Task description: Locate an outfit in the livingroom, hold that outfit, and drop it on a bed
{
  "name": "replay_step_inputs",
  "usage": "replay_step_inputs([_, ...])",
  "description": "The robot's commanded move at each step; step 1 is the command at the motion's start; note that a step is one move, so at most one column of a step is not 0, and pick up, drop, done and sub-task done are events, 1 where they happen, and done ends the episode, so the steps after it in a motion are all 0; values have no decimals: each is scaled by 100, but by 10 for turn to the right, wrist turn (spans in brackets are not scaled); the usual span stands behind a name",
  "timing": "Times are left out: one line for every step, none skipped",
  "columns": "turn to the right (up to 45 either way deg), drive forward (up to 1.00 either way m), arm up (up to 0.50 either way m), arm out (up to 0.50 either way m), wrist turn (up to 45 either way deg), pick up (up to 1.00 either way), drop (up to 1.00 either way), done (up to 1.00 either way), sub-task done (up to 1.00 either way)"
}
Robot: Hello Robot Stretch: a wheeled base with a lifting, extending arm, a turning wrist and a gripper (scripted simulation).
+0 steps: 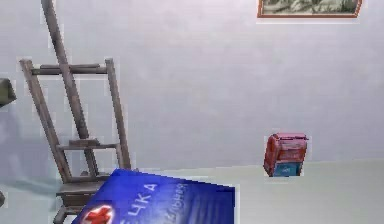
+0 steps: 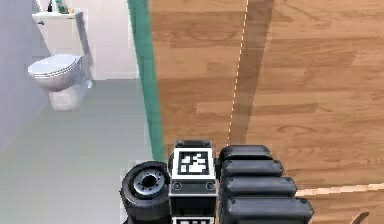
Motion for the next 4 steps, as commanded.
replay_step_inputs([240,0,0,0,0,0,0,0,0])
replay_step_inputs([30,0,0,0,0,0,0,0,0])
replay_step_inputs([-180,0,0,0,0,0,0,0,0])
replay_step_inputs([0,25,0,0,0,0,0,0,0])
